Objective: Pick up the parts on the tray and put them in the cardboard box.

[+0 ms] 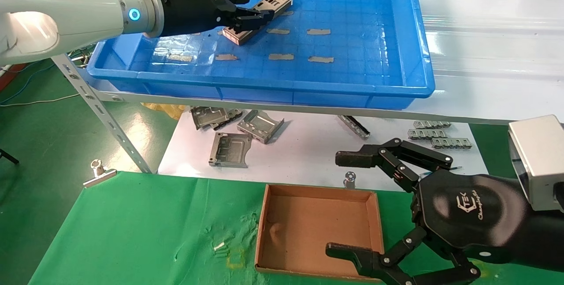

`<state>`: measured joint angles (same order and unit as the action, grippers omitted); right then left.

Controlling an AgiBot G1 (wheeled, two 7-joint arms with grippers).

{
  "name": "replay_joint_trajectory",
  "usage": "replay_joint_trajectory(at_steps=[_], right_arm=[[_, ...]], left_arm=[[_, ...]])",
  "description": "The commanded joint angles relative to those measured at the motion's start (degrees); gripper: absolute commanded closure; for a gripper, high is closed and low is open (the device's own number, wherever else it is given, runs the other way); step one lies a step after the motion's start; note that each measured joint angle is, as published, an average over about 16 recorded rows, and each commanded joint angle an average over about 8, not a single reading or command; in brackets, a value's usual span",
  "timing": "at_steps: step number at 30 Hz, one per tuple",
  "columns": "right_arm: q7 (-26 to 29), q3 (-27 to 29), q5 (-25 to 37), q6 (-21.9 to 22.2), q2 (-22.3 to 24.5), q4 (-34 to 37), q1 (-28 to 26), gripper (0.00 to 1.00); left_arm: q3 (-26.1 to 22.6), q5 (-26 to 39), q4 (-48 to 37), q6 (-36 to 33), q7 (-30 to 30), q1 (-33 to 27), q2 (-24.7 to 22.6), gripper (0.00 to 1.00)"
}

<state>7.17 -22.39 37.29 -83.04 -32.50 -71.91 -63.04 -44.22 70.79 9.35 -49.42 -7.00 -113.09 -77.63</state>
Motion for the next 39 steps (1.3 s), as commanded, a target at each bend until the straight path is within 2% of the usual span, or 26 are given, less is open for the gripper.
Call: replay_joint_trajectory(at_steps=[1, 29, 35, 39], right_arm=[[0.0, 0.0, 0.0, 0.0, 0.0, 0.0, 0.0, 0.00], [0.0, 0.0, 0.0, 0.0, 0.0, 0.0, 0.0, 0.00], [0.0, 0.0, 0.0, 0.0, 0.0, 0.0, 0.0, 0.00], [0.0, 0.0, 0.0, 0.0, 0.0, 0.0, 0.0, 0.00]], left_arm=[[-0.2, -0.2, 0.0, -0.1, 0.0, 0.0, 0.0, 1.00], [-2.1, -3.3, -0.3, -0.5, 1.1, -1.8, 0.4, 1.00], [-1.9, -4.4, -1.1, -2.6, 1.6, -3.1, 0.8, 1.00], [-1.6, -5.1, -1.3, -6.9, 2.6, -4.1, 1.8, 1.00]])
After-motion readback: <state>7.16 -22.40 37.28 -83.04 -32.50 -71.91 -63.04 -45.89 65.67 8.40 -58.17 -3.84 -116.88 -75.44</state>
